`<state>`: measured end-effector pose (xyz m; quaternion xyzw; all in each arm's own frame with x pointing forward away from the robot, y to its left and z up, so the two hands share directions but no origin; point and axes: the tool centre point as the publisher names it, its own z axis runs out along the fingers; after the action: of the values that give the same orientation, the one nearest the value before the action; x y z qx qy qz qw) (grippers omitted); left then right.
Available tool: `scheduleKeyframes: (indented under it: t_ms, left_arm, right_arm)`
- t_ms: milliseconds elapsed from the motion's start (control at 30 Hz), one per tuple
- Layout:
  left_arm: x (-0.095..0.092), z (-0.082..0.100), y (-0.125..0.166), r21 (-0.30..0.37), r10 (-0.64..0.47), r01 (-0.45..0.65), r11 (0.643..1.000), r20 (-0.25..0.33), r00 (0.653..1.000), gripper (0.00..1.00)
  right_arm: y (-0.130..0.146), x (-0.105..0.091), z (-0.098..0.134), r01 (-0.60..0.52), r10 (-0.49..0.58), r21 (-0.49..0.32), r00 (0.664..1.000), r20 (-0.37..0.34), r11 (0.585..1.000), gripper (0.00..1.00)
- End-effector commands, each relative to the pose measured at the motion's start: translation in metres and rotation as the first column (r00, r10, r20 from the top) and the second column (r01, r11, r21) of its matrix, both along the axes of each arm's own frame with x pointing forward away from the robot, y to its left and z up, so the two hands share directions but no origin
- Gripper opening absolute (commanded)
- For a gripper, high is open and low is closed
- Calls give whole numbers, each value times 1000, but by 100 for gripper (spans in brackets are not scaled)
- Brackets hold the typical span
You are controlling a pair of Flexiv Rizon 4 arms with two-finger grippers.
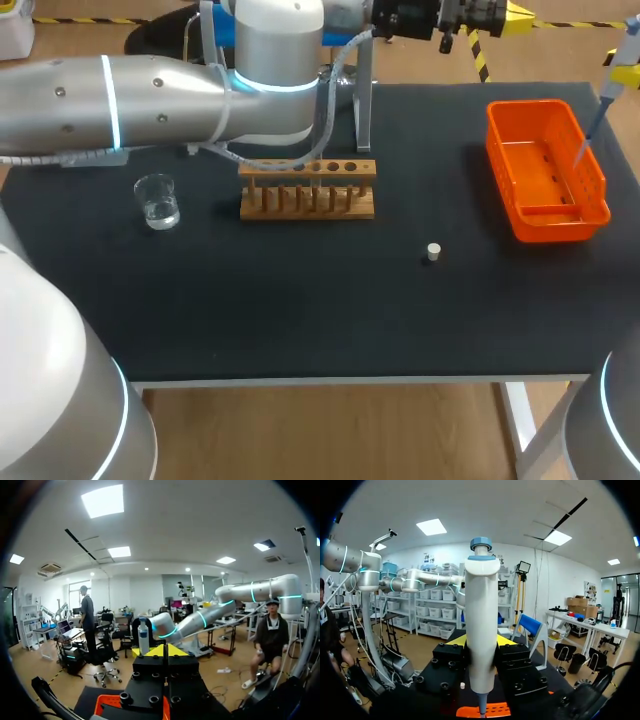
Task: Invert the test tube, pick up the pipette, mount the tip to pipette, aspirate from beaker and dispense into the tube, eject the tip, return the pipette, and cap with the stopper.
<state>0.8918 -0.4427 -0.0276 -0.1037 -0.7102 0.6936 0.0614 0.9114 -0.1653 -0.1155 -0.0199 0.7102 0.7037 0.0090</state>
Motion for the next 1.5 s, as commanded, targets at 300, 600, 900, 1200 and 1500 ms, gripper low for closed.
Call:
scheduleKeyframes:
  t_ms: [300,600,900,1200,1500]
  left_arm:
    - [11,2,-64,-4,73,-73,997,-20,997,0]
    - [7,5,-88,-23,118,-118,993,-3,993,0]
    - [4,8,-110,-31,135,-135,990,7,991,0]
    - [4,4,-131,-51,131,-131,990,7,991,0]
    - [9,2,-138,-49,125,-125,991,9,992,0]
  right_arm:
    - [0,-1,1,2,-2,-2,1000,0,1000,0]
    - [0,-1,1,2,-2,-2,1000,0,1000,0]
    - [0,-1,1,2,-2,-2,1000,0,1000,0]
    - [0,-1,1,2,-2,-2,1000,0,1000,0]
    - [0,-1,1,2,-2,-2,1000,0,1000,0]
